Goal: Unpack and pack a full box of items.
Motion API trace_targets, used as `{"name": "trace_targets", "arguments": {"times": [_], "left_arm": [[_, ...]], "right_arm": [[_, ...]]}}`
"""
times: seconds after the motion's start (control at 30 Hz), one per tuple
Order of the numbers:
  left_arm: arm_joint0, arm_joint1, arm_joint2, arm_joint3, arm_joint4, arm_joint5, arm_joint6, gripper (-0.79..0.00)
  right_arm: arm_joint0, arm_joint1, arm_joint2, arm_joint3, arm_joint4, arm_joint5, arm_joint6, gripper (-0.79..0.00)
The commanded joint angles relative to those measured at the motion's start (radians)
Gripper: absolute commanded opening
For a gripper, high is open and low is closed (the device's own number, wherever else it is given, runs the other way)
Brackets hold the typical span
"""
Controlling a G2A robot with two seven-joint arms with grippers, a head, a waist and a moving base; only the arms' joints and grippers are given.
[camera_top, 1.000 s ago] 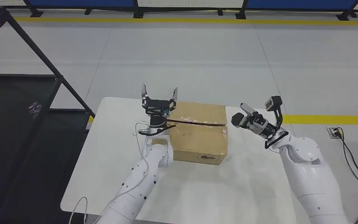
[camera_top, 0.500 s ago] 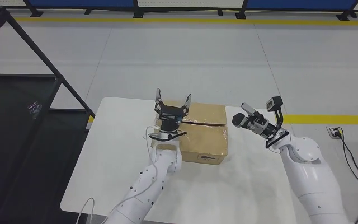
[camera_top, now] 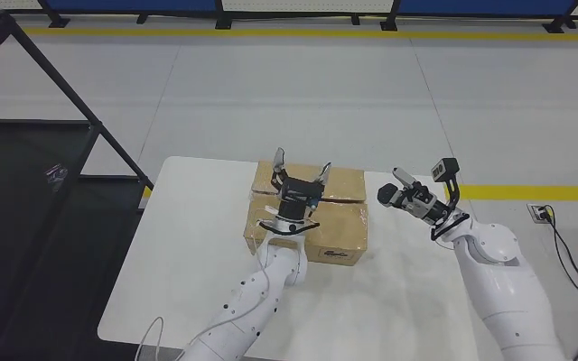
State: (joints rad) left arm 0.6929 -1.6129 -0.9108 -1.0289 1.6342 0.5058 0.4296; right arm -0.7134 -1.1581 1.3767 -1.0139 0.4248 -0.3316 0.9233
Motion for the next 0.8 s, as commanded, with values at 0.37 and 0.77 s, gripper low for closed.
{"name": "trace_targets", "arguments": {"times": [0.37,0.77], "left_arm": [[-0.026,-0.038,0.040,0.070,0.026,-0.013,0.001,0.000],[-0.057,-0.070,0.042,0.128,0.022,-0.020,0.016,0.000]], "right_arm": [[-0.015,0.006,0.008,0.002,0.016,-0.011,0.001,0.000],[-0.031,0.013,0.019,-0.004,0.023,-0.018,0.001,0.000]]}}
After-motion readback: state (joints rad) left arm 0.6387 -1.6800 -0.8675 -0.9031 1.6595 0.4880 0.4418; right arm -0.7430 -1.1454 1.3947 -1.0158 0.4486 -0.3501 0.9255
